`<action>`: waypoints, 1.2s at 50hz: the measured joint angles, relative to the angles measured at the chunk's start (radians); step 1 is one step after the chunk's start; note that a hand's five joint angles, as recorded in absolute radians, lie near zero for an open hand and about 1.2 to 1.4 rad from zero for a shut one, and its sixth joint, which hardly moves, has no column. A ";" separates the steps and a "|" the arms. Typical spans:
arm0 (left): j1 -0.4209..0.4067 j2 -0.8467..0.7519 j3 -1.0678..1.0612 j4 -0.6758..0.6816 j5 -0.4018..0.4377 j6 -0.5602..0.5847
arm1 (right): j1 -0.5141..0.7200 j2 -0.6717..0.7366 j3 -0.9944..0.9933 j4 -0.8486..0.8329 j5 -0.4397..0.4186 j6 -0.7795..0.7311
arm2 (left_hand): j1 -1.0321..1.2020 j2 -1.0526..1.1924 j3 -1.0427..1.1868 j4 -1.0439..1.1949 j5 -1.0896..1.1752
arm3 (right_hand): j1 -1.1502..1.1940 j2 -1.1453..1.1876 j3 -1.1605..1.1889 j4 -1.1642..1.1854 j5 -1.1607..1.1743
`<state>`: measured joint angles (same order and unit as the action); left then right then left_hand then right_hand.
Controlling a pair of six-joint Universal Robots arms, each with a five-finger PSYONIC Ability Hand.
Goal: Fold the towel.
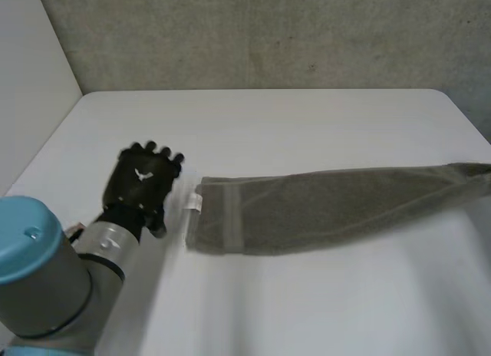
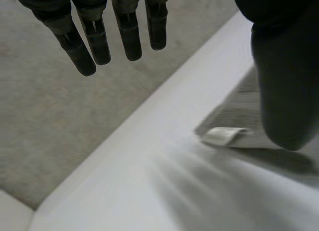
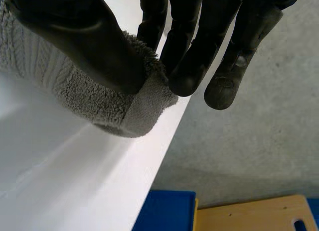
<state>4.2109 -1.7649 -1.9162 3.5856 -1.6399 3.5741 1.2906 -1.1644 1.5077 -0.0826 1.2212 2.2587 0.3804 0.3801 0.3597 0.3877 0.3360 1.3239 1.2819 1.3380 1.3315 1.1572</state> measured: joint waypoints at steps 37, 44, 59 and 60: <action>0.002 -0.061 0.138 0.006 -0.002 -0.016 | 1.043 0.259 -0.280 0.023 0.187 0.158 | -0.024 -0.029 -0.020 -0.035 -0.027 | -1.086 -1.033 -1.092 -1.075 -1.101; -0.037 -0.085 0.180 0.007 -0.001 -0.015 | 0.915 0.079 -0.146 0.016 0.187 0.338 | -0.024 -0.029 -0.020 -0.035 -0.027 | -1.087 -1.033 -1.092 -1.075 -1.101; -0.137 -0.192 0.250 0.006 -0.001 -0.010 | 0.633 -0.059 0.257 -0.083 0.094 0.409 | -0.024 -0.029 -0.020 -0.035 -0.026 | -0.751 -0.701 -0.773 -0.766 -0.753; -0.138 -0.196 0.250 0.006 -0.001 -0.011 | 0.620 -0.055 0.274 -0.097 0.089 0.405 | -0.024 -0.029 -0.020 -0.035 -0.026 | -0.663 -0.619 -0.682 -0.676 -0.667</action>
<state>4.0725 -1.9604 -1.6657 3.5913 -1.6413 3.5636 1.9106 -1.2198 1.7814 -0.1794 1.3107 2.6635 0.3560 0.3514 0.3400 0.3529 0.3095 0.6608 0.6625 0.6562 0.6556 0.4904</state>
